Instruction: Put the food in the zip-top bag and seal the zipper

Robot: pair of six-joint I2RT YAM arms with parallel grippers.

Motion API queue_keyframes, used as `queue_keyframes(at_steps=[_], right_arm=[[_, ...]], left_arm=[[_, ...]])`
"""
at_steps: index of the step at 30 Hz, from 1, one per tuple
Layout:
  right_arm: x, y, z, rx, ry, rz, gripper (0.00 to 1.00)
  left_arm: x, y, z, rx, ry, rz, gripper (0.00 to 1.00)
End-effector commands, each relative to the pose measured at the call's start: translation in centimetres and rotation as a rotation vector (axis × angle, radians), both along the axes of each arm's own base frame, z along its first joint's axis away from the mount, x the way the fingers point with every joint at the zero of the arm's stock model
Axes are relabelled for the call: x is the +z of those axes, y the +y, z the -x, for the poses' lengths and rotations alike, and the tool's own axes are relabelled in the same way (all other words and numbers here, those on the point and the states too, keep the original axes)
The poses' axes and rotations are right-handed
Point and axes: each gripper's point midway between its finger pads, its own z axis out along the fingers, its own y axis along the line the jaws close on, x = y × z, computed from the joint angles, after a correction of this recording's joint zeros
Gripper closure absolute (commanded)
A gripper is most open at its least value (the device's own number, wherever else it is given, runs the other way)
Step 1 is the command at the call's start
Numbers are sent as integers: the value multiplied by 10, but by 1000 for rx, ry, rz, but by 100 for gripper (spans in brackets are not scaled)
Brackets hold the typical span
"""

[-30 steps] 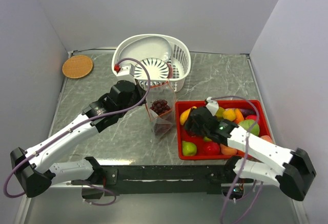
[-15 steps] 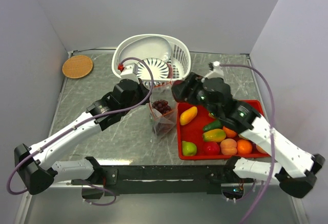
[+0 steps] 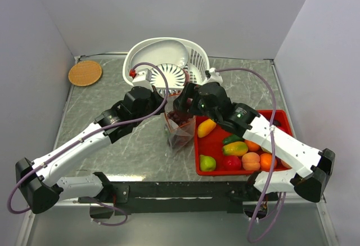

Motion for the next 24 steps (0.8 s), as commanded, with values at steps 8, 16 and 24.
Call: queue_keyframes(at_steps=[8, 16, 24], right_arm=[[24, -33, 15, -58, -57, -33, 0], [-75, -94, 78, -100, 163, 55, 1], [-153, -87, 120, 24, 376, 117, 13]], left_arm=[[30, -5, -3, -5, -58, 80, 99], [32, 0, -1, 0, -71, 73, 99], [25, 1, -2, 3, -66, 54, 99]])
